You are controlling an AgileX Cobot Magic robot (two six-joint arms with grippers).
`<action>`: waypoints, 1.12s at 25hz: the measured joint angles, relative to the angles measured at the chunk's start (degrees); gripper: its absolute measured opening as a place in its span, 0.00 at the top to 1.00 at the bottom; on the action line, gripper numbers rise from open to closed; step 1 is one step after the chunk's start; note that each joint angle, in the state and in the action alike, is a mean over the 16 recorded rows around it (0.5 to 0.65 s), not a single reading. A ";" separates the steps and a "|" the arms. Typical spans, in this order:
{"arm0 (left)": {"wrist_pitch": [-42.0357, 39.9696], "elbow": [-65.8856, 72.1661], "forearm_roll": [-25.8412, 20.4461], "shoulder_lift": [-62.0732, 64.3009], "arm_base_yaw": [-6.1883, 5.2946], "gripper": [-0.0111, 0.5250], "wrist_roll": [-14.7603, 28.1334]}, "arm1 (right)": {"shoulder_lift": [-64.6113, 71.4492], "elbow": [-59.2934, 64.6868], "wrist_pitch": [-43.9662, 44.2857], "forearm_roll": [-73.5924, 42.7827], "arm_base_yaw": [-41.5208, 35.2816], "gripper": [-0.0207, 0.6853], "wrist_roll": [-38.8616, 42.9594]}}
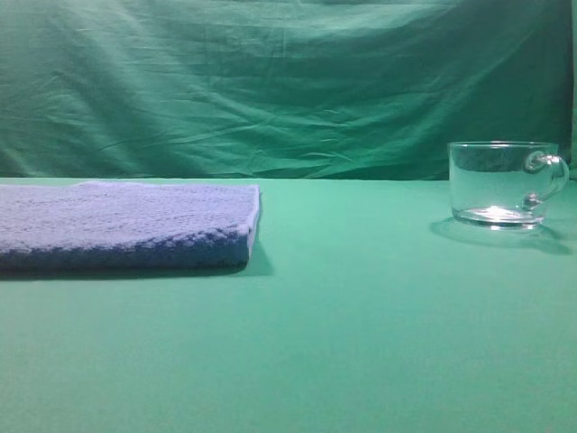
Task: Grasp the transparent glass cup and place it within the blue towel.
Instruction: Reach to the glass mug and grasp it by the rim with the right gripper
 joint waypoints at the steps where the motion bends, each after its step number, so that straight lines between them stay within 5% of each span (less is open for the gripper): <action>1: 0.00 0.00 0.00 0.00 0.00 0.98 0.00 | 0.00 0.00 0.00 0.00 0.00 0.97 0.00; 20: 0.00 0.00 0.00 0.00 0.00 0.98 0.00 | 0.00 0.00 -0.30 -1.96 0.00 0.97 -0.37; 28: 0.00 0.00 0.00 0.00 0.00 0.98 0.00 | 0.00 0.00 -8.36 -5.02 0.00 0.97 2.97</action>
